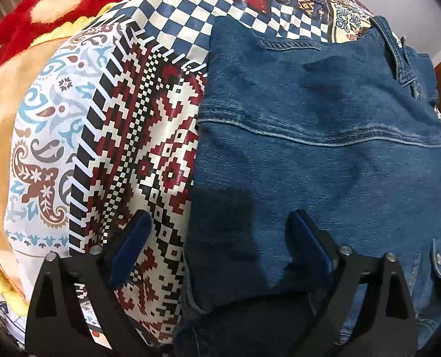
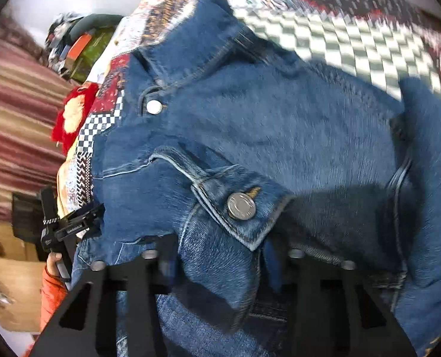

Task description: Fold large clothes

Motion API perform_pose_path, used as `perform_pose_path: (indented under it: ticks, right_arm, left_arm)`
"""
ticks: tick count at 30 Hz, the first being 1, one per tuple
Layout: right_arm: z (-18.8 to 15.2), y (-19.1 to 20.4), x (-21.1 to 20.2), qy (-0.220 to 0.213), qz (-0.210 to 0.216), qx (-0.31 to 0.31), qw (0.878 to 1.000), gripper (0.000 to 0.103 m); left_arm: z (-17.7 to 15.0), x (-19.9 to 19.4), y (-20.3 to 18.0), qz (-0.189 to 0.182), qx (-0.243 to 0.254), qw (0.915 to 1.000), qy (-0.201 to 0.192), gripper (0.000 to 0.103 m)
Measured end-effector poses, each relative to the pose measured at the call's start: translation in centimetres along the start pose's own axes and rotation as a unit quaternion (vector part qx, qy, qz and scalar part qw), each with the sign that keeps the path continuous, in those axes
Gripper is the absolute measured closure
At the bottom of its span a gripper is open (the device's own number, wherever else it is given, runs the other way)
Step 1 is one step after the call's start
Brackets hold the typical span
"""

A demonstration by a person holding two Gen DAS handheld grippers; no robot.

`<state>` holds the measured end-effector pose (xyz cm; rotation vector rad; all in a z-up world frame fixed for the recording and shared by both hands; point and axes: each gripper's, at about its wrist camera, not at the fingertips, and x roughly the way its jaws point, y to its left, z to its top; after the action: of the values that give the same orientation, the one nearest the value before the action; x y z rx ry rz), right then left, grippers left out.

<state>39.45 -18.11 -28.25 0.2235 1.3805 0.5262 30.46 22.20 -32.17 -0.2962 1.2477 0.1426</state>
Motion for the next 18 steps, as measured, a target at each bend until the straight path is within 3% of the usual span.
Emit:
perform_pose_path:
  ticks: [5, 10, 15, 18]
  right_arm:
    - [0.0, 4.8, -3.5, -0.06, -0.066, -0.107, 0.99, 0.07]
    - [-0.9, 6.8, -4.0, -0.069, -0.14, -0.18, 0.971, 0.069]
    - [-1.9, 3.4, -2.2, -0.037, -0.205, -0.17, 0.963, 0.06]
    - [-2.1, 0.7, -2.4, -0.029, -0.176, -0.122, 0.976, 0.048]
  left_arm:
    - [-0.4, -0.1, -0.1, 0.0, 0.001, 1.0, 0.002, 0.006]
    - [-1.2, 0.2, 1.1, 0.003, -0.004, 1.0, 0.0, 0.003]
    - [-1.9, 0.3, 1.9, 0.003, -0.015, 0.9999, -0.001, 0.002]
    - [-2.1, 0.1, 1.8, 0.013, -0.007, 0.9999, -0.002, 0.002]
